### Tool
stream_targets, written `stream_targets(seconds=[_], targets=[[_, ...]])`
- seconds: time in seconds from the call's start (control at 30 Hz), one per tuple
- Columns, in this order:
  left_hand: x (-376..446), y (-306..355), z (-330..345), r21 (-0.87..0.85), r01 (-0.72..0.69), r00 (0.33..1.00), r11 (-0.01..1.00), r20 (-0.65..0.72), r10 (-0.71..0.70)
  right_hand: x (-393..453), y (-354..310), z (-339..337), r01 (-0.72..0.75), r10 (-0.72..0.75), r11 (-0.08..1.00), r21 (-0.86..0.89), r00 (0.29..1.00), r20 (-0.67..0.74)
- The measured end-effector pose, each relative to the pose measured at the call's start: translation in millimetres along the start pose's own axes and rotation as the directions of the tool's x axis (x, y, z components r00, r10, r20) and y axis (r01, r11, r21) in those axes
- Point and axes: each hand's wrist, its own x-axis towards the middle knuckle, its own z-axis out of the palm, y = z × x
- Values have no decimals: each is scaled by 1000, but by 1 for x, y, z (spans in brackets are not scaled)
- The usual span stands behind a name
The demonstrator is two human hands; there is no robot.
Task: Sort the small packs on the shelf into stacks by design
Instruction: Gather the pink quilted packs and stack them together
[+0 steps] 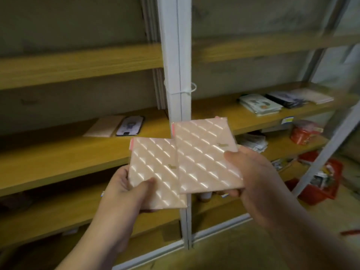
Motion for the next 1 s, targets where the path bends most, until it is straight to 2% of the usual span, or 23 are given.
stream_targets(seconds=[0.23,0.43,0.67,0.8,0.9,1.0], targets=[[4,5,105,-6,55,986,998,157,-53,3,-7,-104,16,-12,998,54,997,-76],[33,-7,197,-18,99,966,995,243,-91,28,-7,-178,68,-31,991,116,956,-292],[94,-26,306,-61,188,911,980,384,-151,87,-24,-254,137,-105,989,47,907,-409],[141,-16,368,-107,217,910,970,383,-161,137,-45,-295,127,-97,991,32,876,-473],[173,-7,407,-99,197,897,975,420,-138,169,-62,-317,141,-99,989,49,866,-490],[200,-4,435,-76,163,909,984,399,-120,195,-74,-337,146,-110,989,29,852,-513]])
